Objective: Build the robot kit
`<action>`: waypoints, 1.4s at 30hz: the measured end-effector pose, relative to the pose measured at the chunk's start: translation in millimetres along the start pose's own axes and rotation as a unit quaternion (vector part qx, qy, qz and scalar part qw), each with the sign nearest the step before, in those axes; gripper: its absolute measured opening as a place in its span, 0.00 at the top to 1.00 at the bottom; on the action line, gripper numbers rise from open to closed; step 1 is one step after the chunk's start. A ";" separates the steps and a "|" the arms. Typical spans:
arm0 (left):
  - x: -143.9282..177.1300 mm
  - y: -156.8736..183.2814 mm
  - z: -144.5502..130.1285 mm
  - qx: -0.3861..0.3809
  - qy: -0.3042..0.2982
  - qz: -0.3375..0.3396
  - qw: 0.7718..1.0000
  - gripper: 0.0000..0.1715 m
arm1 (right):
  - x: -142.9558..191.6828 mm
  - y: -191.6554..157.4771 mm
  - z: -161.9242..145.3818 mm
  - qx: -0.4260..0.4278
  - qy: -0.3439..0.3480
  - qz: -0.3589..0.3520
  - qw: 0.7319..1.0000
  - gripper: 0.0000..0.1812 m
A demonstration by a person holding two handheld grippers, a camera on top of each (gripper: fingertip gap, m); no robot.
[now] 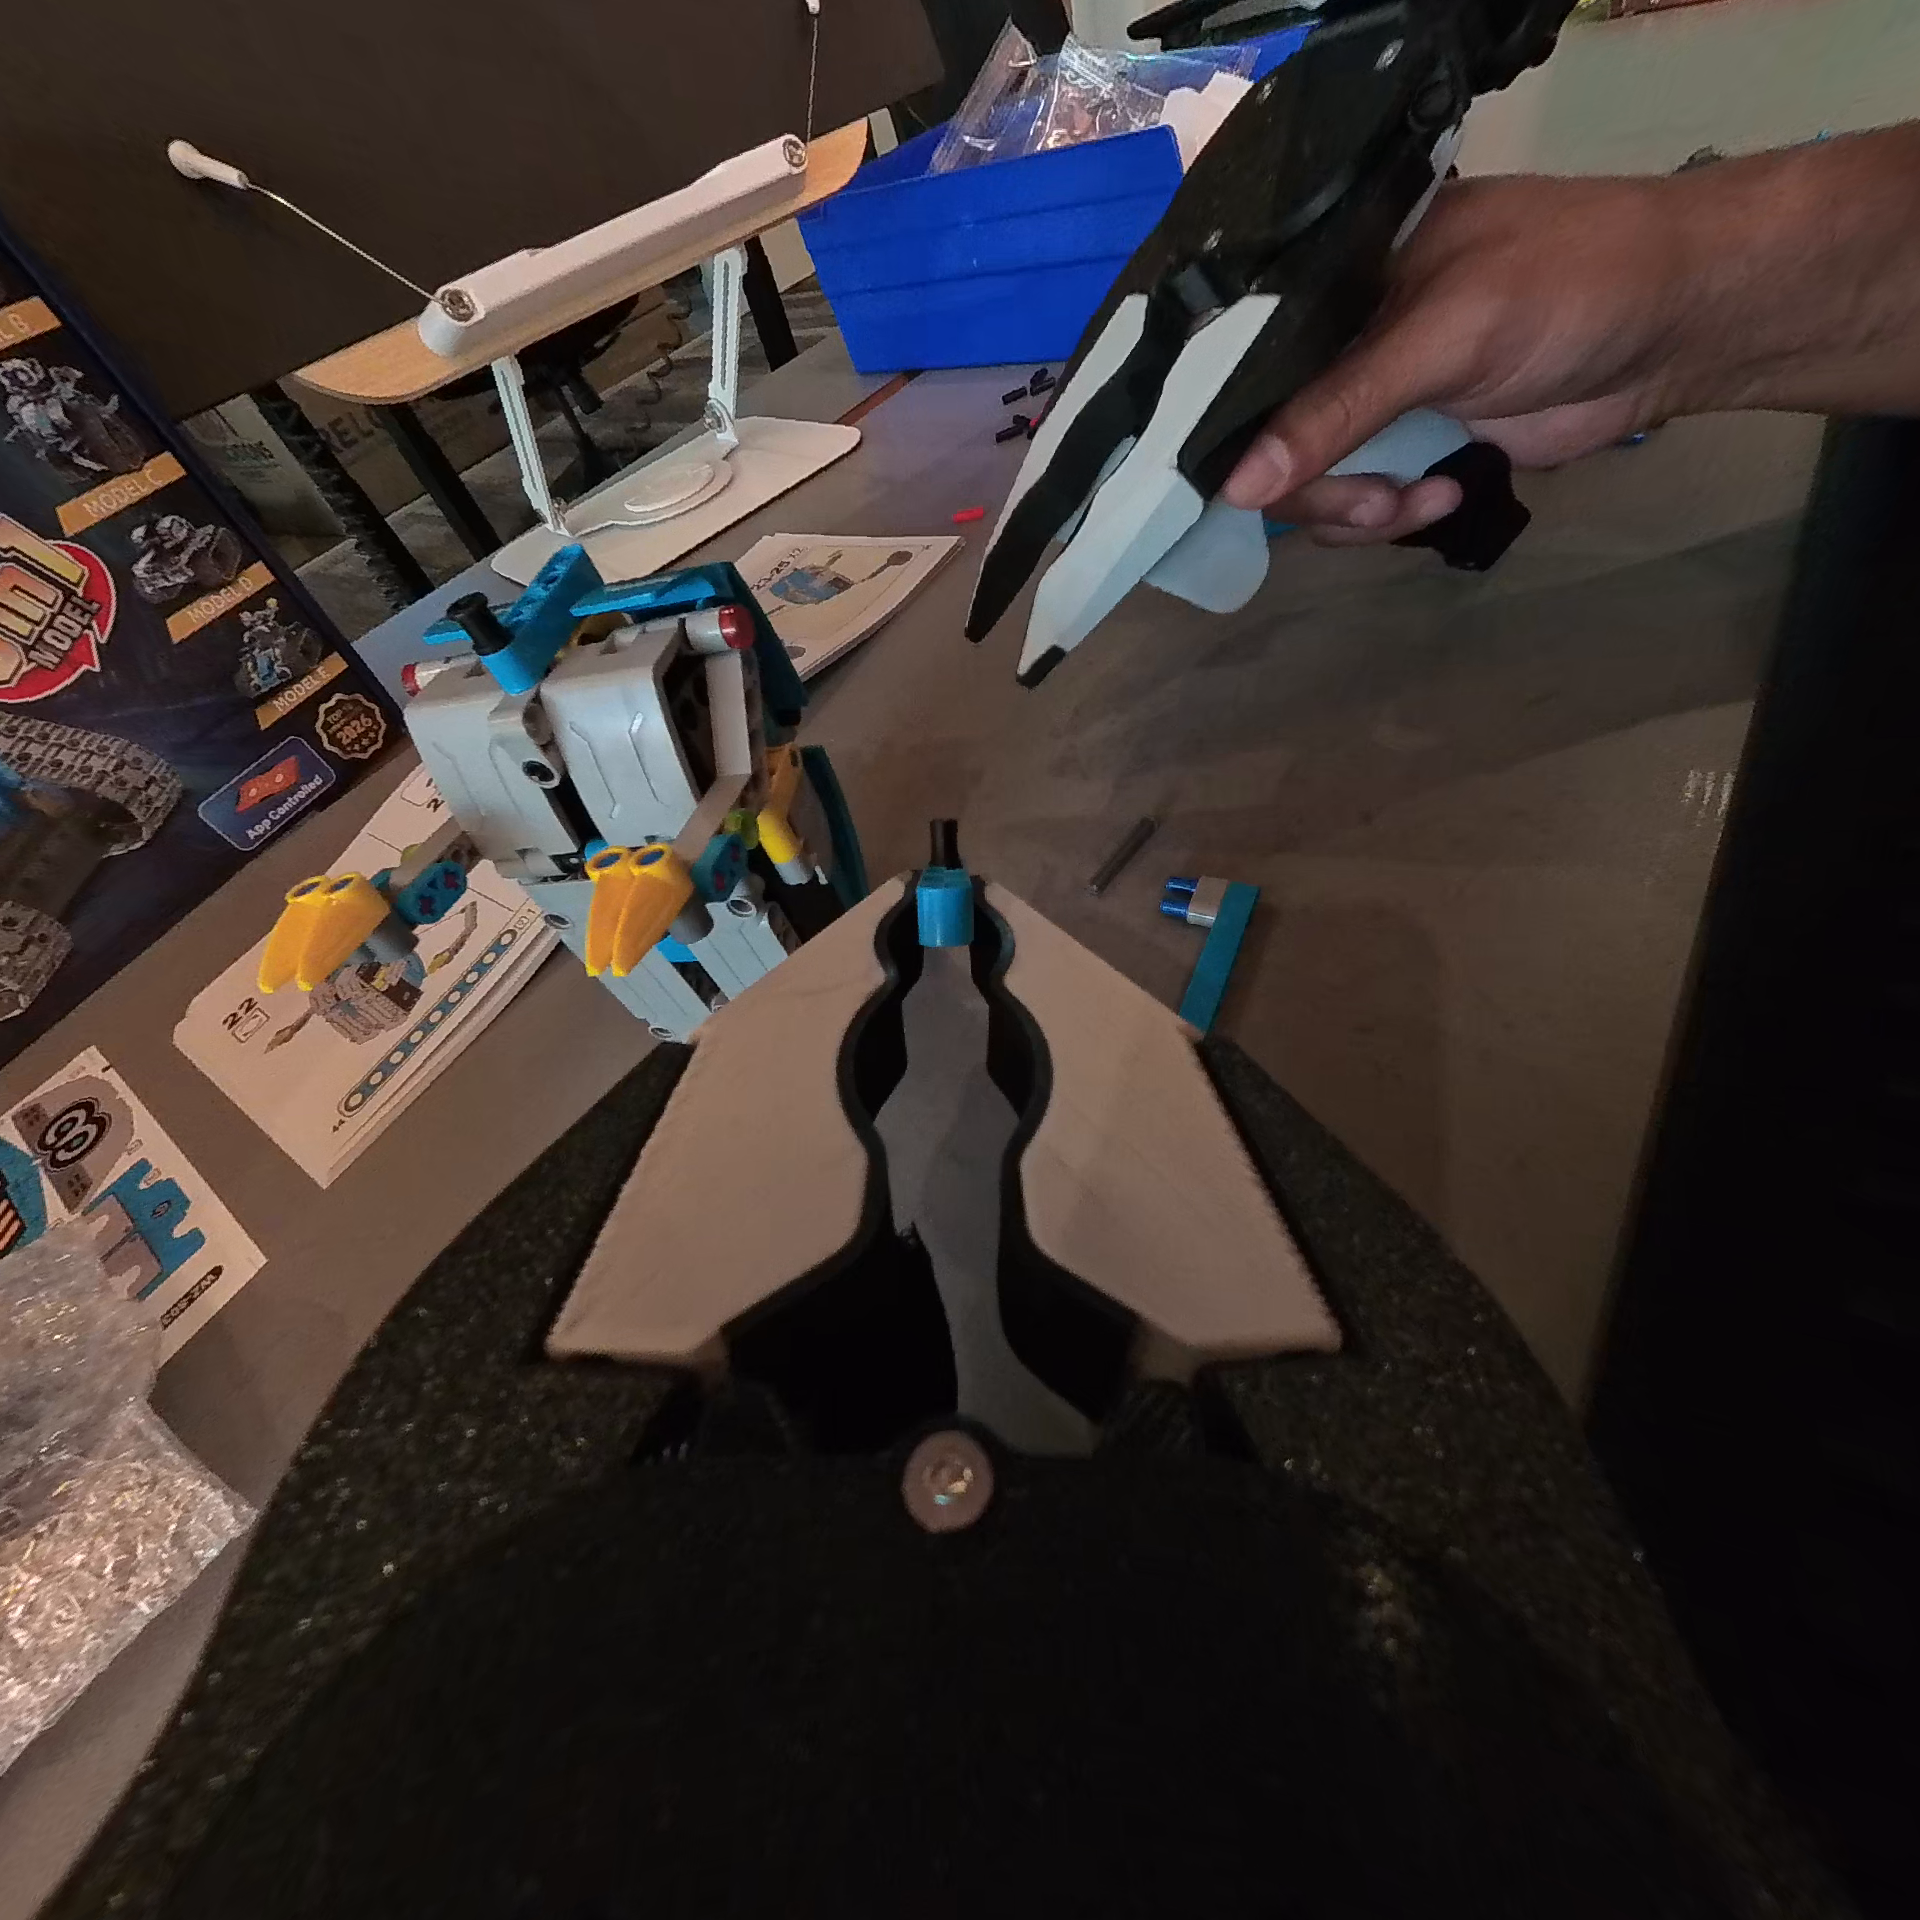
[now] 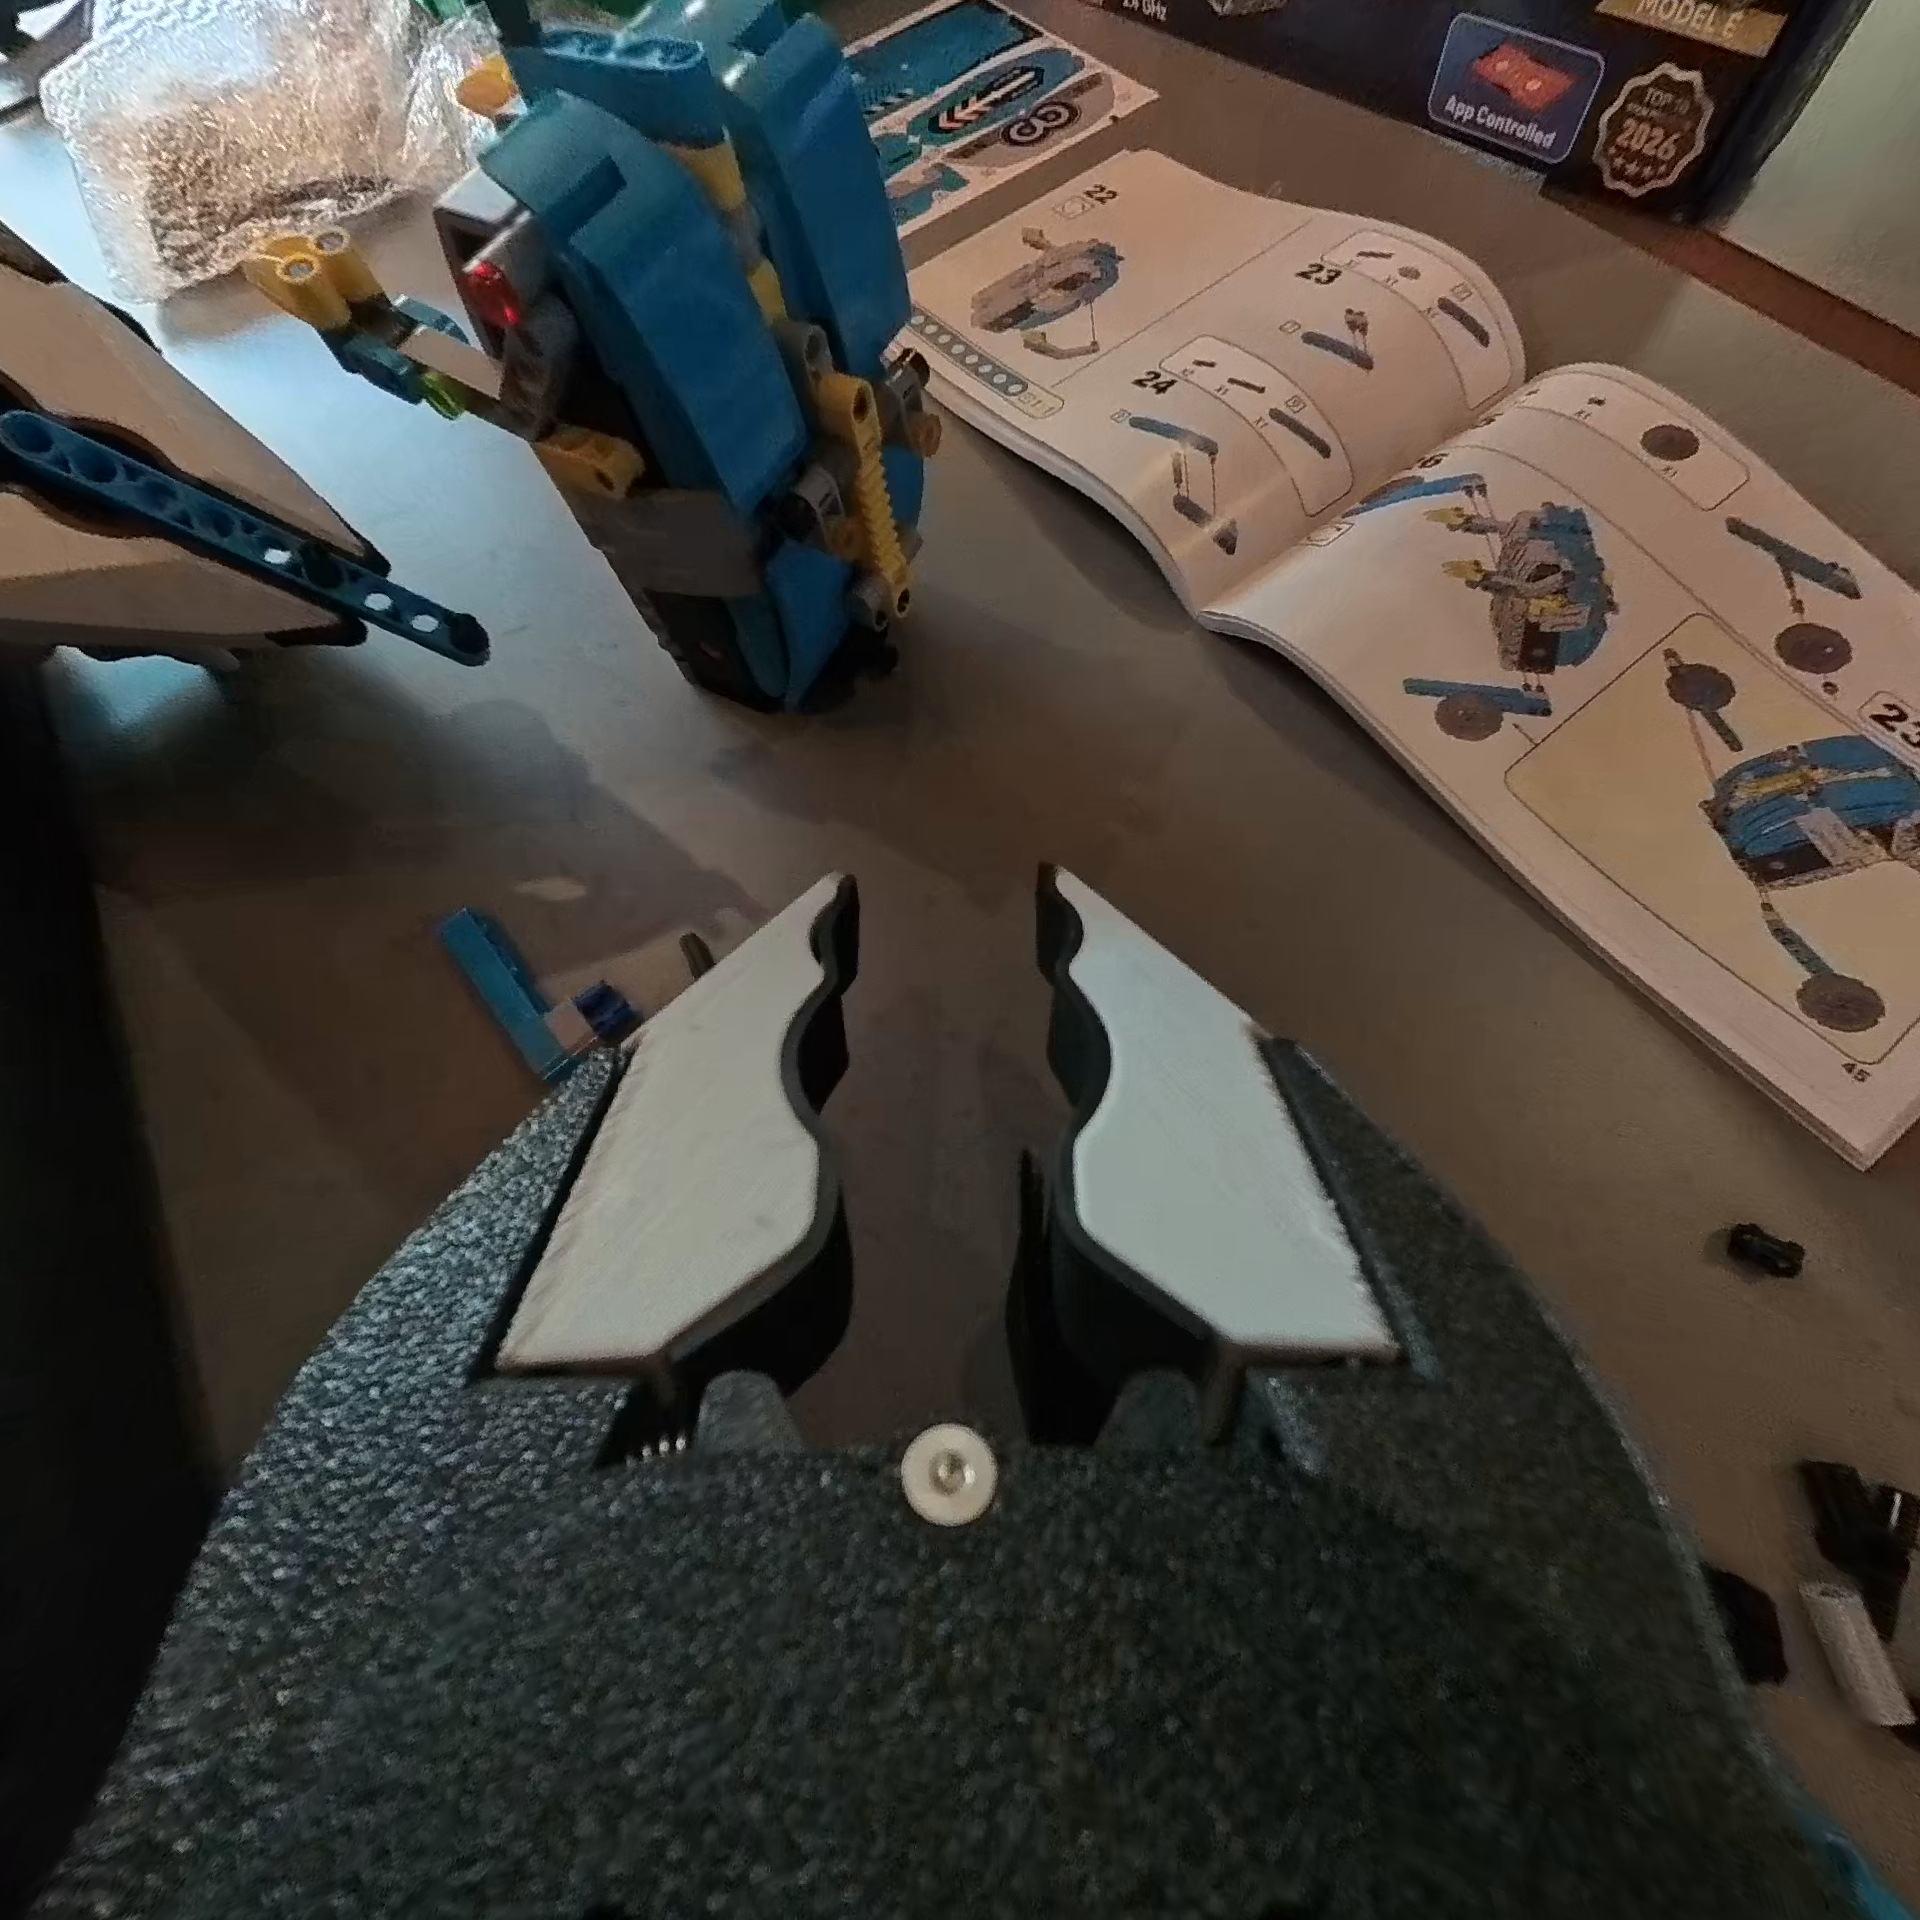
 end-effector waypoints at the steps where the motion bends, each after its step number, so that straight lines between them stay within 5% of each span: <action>1: 0.0 -0.1 0.0 0.000 0.000 0.000 1.000 0.96 | 0.3 0.1 0.6 0.000 0.002 0.000 1.000 0.81; 28: 2.4 -6.5 -7.6 -0.034 -0.019 0.020 0.999 0.96 | 0.3 -2.8 -1.3 0.010 -0.005 0.005 1.000 0.81; 35: 1.4 -1.8 -46.8 -0.162 -0.119 0.022 0.979 0.96 | -4.8 -62.5 -10.9 0.095 -0.027 0.152 0.983 0.82; 42: -2.2 4.3 -54.8 -0.213 -0.136 0.027 0.967 0.96 | -10.5 -91.5 -26.4 0.168 -0.053 0.194 0.965 0.81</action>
Point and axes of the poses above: each gripper's, where its closed fingertips meet, x back along the fingers, z out of its top, y = z × x across the jaws, the point moved 1 cm from there along x, back along the fingers, and after that the axes turned 6 degrees about x, right-handed, at the moved point
